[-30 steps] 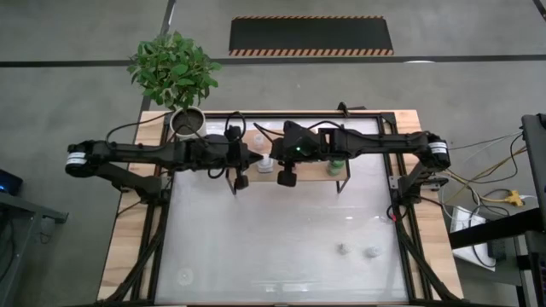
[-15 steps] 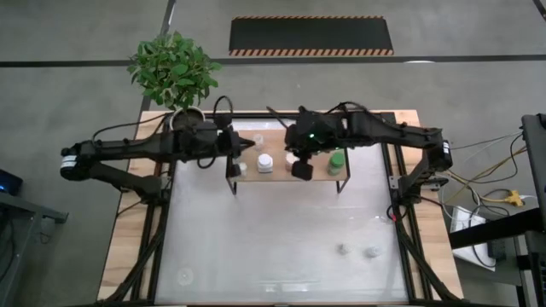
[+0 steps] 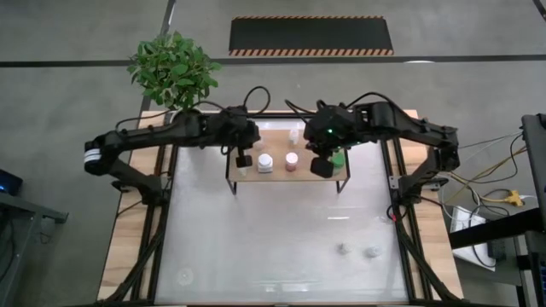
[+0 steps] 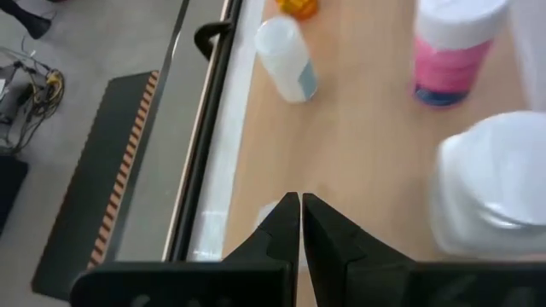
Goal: Pick and place medicine bottles onto shelf by color
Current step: Adjust the transparent pill bottle on the shelf
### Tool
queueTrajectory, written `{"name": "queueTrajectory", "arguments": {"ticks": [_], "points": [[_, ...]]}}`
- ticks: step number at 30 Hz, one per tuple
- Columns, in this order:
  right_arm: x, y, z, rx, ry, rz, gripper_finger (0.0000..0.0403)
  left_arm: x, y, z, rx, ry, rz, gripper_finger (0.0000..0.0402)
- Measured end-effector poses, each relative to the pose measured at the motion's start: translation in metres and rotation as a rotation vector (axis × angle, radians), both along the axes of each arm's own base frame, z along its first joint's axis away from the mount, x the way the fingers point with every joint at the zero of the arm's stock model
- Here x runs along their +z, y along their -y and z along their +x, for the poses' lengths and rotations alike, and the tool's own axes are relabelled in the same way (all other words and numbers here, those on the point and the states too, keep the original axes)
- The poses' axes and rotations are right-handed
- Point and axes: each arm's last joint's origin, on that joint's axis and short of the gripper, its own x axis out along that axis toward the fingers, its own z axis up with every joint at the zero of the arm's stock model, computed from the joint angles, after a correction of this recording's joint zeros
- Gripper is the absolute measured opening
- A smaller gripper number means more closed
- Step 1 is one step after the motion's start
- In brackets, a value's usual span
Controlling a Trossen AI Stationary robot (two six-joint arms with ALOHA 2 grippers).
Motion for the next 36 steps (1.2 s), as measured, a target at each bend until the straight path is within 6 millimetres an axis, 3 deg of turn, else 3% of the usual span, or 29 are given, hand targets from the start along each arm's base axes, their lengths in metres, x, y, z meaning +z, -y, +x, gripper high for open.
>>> {"name": "queueTrajectory", "arguments": {"ticks": [9, 16, 22, 29, 36], "points": [[-0.016, -0.001, -0.008, -0.026, -0.034, 0.021, 0.0009, -0.009, -0.018, 0.006, 0.045, -0.035, -0.002, 0.0000], [-0.025, -0.001, -0.013, -0.041, -0.037, 0.031, 0.0009, -0.011, -0.018, 0.007, 0.053, -0.041, 0.001, 0.0000], [-0.028, -0.001, -0.017, -0.044, -0.041, 0.033, 0.0009, -0.010, -0.021, 0.006, 0.120, -0.048, 0.058, 0.0000], [-0.027, -0.001, -0.018, -0.041, -0.033, 0.031, 0.0009, 0.000, -0.018, 0.001, 0.118, -0.012, 0.065, 0.0000], [-0.026, -0.001, -0.019, -0.041, -0.029, 0.030, 0.0009, -0.003, -0.017, 0.001, 0.097, -0.025, 0.040, 0.0000]]}}
